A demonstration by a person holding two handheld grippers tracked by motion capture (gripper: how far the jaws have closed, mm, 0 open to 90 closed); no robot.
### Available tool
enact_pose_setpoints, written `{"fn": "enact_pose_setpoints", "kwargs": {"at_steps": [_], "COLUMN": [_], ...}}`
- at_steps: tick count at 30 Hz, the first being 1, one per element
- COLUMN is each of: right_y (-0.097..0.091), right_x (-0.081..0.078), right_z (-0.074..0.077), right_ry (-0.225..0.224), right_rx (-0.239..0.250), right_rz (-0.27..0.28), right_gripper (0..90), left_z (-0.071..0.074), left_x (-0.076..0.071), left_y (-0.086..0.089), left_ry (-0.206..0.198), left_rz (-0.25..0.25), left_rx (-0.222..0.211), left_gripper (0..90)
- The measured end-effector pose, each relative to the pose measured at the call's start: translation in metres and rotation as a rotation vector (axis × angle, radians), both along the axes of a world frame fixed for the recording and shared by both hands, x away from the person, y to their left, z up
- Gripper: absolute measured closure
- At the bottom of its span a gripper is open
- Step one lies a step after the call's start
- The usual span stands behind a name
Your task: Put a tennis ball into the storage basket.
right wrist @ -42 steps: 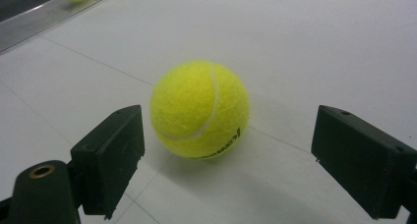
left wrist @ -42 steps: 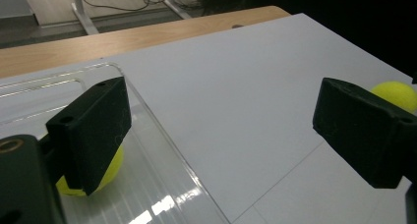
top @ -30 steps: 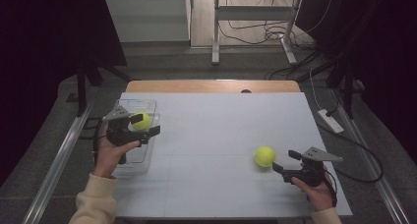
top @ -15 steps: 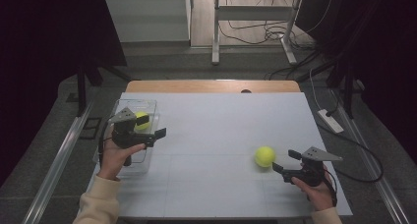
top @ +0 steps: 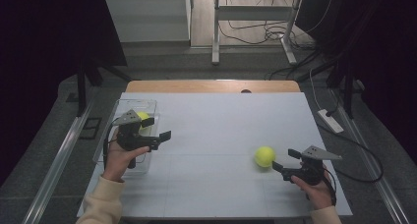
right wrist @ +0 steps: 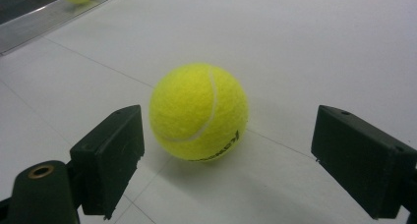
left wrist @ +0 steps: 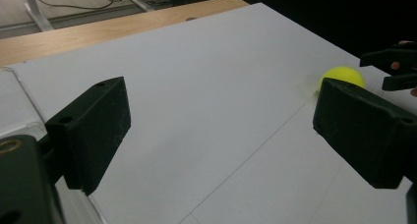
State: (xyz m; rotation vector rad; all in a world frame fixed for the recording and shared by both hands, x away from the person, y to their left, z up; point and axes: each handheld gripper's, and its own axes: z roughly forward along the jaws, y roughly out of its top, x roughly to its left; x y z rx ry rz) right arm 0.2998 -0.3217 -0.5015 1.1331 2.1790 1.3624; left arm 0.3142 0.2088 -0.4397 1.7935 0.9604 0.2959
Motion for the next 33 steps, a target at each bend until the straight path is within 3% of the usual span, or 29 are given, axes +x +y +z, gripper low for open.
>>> {"fn": "enact_pose_setpoints", "kwargs": {"at_steps": [16, 33], "right_y": [0.000, 0.001], "right_x": [0.002, 0.000], "right_z": [-0.003, -0.004], "right_ry": [0.011, 0.010], "right_rx": [-0.010, -0.024], "right_rz": [-0.001, 0.007], "right_gripper": [12.1, 12.1], "left_z": [-0.008, -0.009], "left_x": [0.006, 0.006], "left_y": [-0.026, -0.056], "left_ry": [0.030, 0.031], "left_rz": [-0.053, -0.118], "left_rx": [0.035, 0.064], "left_gripper": [8.5, 8.5]}}
